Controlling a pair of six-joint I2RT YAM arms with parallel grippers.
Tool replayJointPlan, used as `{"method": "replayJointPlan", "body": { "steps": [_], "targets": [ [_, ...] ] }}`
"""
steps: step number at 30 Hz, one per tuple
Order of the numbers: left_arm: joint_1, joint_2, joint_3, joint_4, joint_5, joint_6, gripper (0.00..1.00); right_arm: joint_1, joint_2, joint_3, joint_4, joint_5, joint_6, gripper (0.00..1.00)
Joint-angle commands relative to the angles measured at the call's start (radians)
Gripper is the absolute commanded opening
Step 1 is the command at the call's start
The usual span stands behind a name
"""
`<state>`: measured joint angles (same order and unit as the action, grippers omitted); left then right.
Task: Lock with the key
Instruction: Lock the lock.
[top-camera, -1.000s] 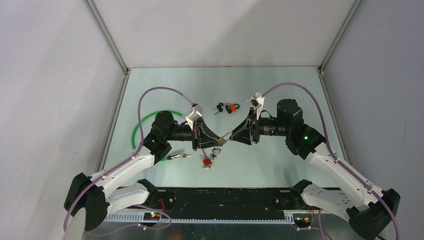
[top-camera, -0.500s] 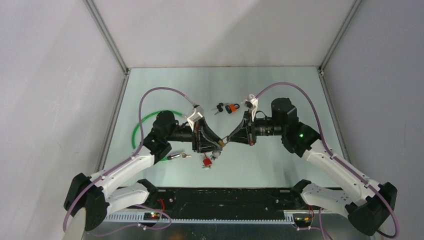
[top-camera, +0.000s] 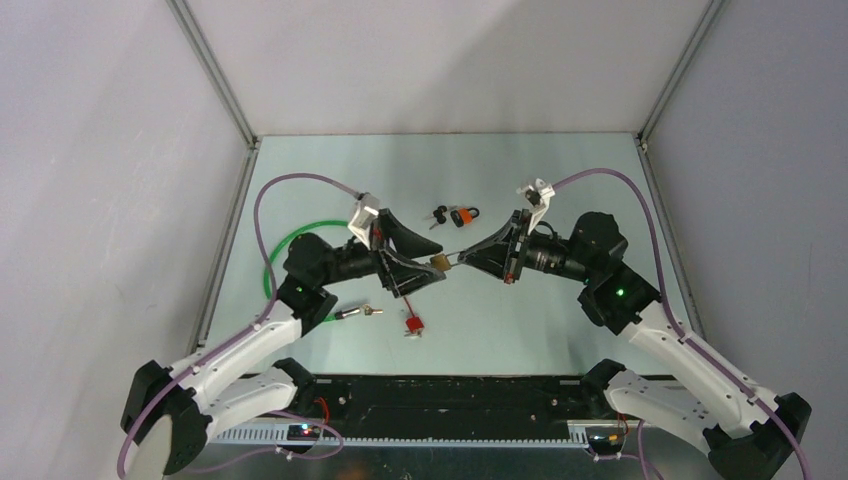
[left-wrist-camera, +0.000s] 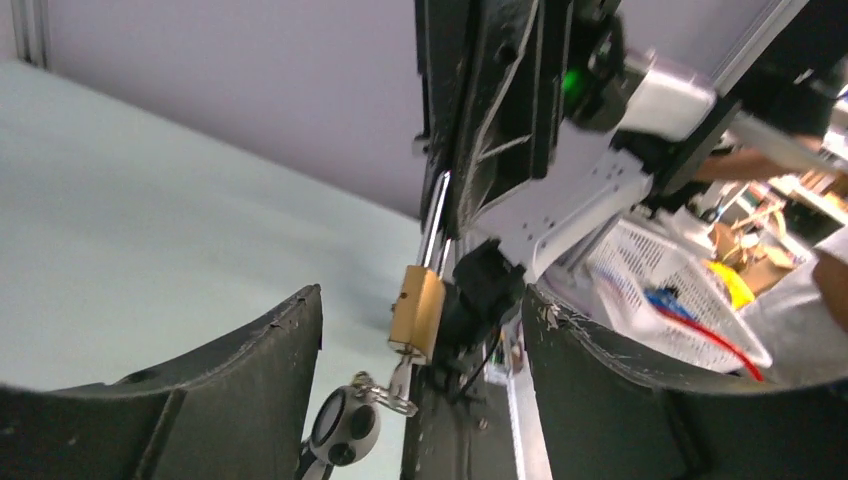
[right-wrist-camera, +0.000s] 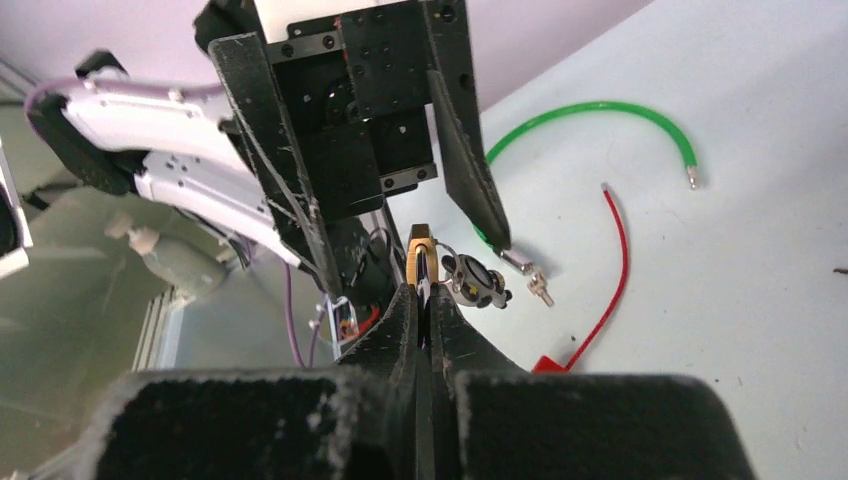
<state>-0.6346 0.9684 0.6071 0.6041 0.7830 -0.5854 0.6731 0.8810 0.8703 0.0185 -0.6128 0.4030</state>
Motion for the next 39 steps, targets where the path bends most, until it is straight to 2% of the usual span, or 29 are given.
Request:
{"method": "replayJointPlan", "body": {
  "steps": [1,3,8,20,25,27,29,31,34,35,37,39],
  "targets": [
    [-0.007,0.015,-0.034,0.461,-0.119,-0.294,0.74,-0.001,-0.034,-0.024,0.200,0.079,0.139,0.00],
    [-0.008,0.047,-0.029,0.560,-0.119,-0.353,0.69,-0.001,-0.036,-0.033,0.229,0.091,0.172,0.00],
    [-0.008,0.092,-0.030,0.600,-0.112,-0.375,0.62,0.000,-0.047,-0.052,0.281,0.122,0.217,0.00],
    [-0.008,0.149,-0.052,0.585,-0.147,-0.357,0.73,0.000,-0.055,-0.073,0.375,0.054,0.227,0.00],
    [-0.004,0.150,-0.058,0.566,-0.181,-0.339,0.73,0.000,-0.065,-0.073,0.351,0.045,0.210,0.00],
    [-0.004,0.151,-0.054,0.565,-0.168,-0.342,0.66,0.000,-0.067,-0.073,0.340,0.056,0.206,0.00],
    [-0.004,0.152,-0.050,0.566,-0.155,-0.345,0.55,0.001,-0.065,-0.073,0.339,0.060,0.206,0.00],
    [-0.005,0.152,-0.049,0.566,-0.146,-0.348,0.41,-0.001,-0.062,-0.073,0.346,0.062,0.208,0.00],
    [-0.004,0.154,-0.048,0.566,-0.130,-0.355,0.25,0.001,-0.057,-0.073,0.355,0.067,0.212,0.00],
    [-0.005,0.156,-0.046,0.565,-0.126,-0.357,0.15,0.001,-0.055,-0.073,0.355,0.068,0.213,0.00],
    [-0.004,0.163,-0.041,0.565,-0.111,-0.360,0.03,0.003,-0.050,-0.073,0.356,0.070,0.212,0.00],
    [-0.007,0.168,-0.040,0.566,-0.102,-0.364,0.00,0.013,-0.039,-0.073,0.363,0.065,0.207,0.00]
  ]
}}
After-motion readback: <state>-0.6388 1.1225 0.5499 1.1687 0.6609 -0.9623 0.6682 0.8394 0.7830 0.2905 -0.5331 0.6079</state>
